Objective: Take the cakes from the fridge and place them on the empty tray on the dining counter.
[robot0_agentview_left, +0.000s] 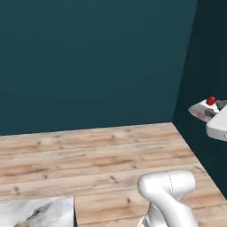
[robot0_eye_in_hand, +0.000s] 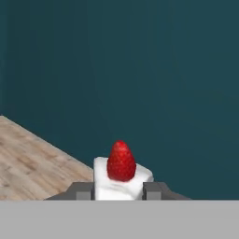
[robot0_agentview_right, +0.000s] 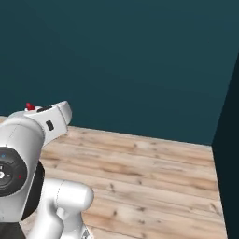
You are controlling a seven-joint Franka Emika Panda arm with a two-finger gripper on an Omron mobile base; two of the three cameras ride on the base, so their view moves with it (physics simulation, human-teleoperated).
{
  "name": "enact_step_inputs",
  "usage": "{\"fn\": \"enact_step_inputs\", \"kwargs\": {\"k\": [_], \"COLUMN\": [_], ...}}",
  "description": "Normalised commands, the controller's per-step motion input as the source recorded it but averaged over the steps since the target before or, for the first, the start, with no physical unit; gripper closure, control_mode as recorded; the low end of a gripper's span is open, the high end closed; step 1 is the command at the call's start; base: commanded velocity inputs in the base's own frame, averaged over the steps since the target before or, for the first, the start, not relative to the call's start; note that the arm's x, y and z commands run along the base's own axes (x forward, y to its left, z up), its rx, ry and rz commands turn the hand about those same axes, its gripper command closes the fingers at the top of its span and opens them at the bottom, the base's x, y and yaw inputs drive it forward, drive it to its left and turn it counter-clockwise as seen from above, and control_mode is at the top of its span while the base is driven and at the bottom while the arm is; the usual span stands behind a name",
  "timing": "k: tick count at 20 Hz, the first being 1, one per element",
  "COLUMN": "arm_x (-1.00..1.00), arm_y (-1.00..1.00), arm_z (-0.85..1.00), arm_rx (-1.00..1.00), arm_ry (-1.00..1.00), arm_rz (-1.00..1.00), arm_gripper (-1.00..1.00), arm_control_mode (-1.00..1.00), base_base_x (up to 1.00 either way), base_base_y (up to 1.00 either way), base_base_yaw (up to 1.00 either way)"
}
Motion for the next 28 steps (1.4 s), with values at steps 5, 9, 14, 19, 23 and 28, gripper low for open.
{"fn": "enact_step_inputs", "kwargs": {"k": [5,9,14,19,23,28], "arm_x": [0.00,0.00,0.00,0.00,0.00,0.00], "arm_y": [0.00,0.00,0.00,0.00,0.00,0.00], "arm_z": [0.00,0.00,0.00,0.00,0.00,0.00], "arm_rx": [0.00,0.00,0.00,0.00,0.00,0.00], "arm_ry": [0.00,0.00,0.00,0.00,0.00,0.00], "arm_rz": [0.00,0.00,0.00,0.00,0.00,0.00], "arm_gripper": [1.00,1.00,1.00,1.00,1.00,1.00], "arm_control_mode": [1.00,1.00,1.00,1.00,1.00,1.00], "base_base_x": [1.00,1.00,0.99,0.95,0.96,0.65], "base_base_y": [-0.10,-0.14,-0.11,-0.08,-0.10,-0.07], "base_base_yaw": [0.66,0.75,0.82,0.83,0.83,0.77]}}
